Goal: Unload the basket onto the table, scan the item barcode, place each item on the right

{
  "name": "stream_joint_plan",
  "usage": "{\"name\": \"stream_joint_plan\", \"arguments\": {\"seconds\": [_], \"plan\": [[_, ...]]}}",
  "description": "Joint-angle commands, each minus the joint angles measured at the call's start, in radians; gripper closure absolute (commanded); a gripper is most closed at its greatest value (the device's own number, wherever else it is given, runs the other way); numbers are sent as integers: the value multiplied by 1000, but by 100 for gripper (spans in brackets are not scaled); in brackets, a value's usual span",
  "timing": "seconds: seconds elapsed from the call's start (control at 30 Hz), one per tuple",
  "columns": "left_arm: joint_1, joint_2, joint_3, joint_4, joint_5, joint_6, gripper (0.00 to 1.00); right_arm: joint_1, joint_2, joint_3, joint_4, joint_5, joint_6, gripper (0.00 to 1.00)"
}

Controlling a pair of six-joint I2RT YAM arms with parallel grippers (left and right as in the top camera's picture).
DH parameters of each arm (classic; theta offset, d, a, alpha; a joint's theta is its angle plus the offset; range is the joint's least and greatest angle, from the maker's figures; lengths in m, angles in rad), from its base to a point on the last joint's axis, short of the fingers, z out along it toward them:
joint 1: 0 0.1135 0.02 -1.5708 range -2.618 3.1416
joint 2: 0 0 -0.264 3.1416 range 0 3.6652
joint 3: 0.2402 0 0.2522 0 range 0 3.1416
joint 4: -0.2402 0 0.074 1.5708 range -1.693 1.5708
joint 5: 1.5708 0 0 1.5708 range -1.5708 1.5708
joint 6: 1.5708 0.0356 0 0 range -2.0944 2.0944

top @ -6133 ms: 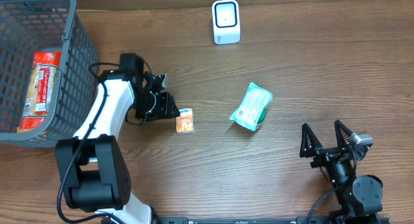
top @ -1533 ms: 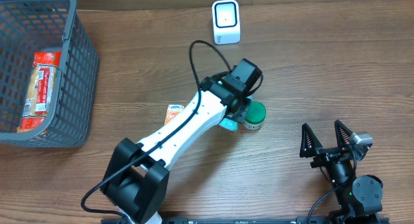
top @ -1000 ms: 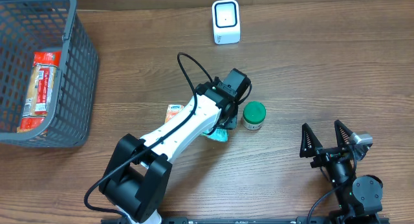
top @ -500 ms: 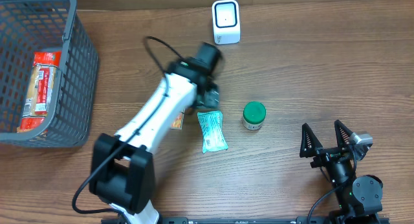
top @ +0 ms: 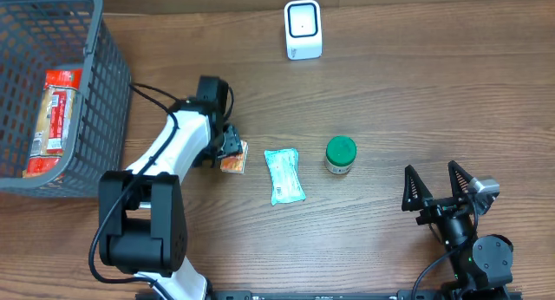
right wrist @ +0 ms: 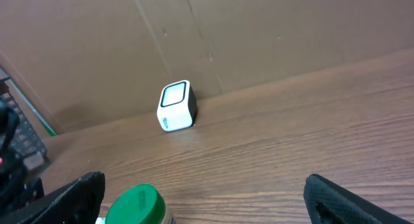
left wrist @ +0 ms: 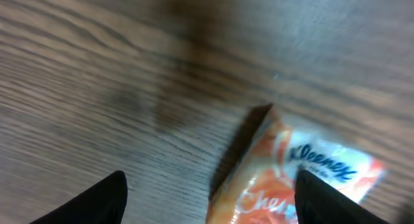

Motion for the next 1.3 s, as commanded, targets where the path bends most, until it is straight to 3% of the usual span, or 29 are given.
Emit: {"name": "stream_joint_plan", "arguments": {"seconds": [0.0,0.2,0.57,0.87,1.27], "plan": [[2,-5,-38,34,-12,32,28,-3,-5,-10,6,2,-6,0],[-1,-5,-42,13,146,51,34,-3,-5,-10,6,2,-6,0],[-78,-5,-42,-27,273,50,34,-3,-5,-10,6,2,-6,0],[-175,-5,-42,-12,272,13,34,-3,-5,-10,6,2,-6,0],[-171,-6,54,-73,217,24,35,-3,-5,-10,6,2,-6,0]]}}
